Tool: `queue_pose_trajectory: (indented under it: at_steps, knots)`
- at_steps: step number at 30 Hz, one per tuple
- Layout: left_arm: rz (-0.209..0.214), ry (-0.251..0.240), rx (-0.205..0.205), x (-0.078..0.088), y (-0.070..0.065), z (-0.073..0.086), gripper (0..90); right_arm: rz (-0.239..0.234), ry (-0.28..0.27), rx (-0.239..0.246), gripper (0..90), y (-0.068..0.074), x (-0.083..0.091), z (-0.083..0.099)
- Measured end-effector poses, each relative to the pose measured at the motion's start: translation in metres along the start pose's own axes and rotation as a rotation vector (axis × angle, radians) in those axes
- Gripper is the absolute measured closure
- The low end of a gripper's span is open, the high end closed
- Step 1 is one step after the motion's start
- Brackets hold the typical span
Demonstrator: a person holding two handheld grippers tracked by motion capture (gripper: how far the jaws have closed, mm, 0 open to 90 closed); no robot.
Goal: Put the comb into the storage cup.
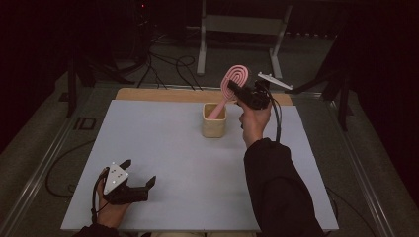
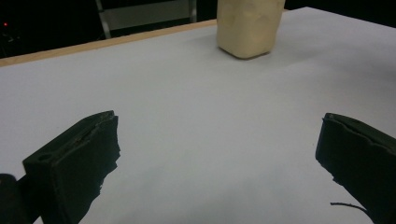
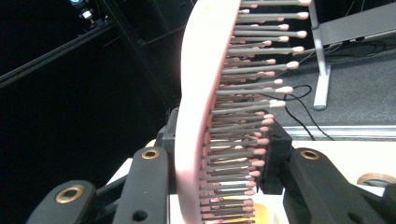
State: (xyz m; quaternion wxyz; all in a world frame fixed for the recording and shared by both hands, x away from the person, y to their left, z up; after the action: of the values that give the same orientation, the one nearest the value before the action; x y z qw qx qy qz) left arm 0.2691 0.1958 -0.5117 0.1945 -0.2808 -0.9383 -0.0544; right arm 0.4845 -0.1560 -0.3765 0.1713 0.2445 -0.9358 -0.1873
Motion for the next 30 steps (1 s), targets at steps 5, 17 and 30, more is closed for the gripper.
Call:
queue_pose_trajectory:
  at_steps: [5,17,30]
  knots:
    - [0.0,0.0,0.0,0.0,0.0,0.0,0.0,-0.006,0.01,-0.003,63.3,0.0,-0.001,0.005]
    - [0.0,0.006,-0.003,0.0,0.0,0.0,0.1,-0.013,0.043,-0.015,63.0,-0.005,-0.006,0.018]
    - [0.002,0.01,-0.004,-0.001,0.0,0.001,0.1,-0.017,0.057,-0.023,62.5,-0.007,-0.008,0.028]
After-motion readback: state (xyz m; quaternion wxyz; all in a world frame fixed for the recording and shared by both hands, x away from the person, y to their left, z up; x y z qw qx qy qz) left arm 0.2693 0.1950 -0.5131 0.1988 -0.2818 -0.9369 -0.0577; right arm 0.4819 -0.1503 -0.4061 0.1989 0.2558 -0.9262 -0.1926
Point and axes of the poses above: each handheld gripper's, and its own axes: x roughly backward along the jaws, z roughly out of its underside, y roughly to its left, the point moved 4 cm from there along -x, roughly forward along the jaws, and after that the axes turned 2 degrees about z, right-handed, at the moved point
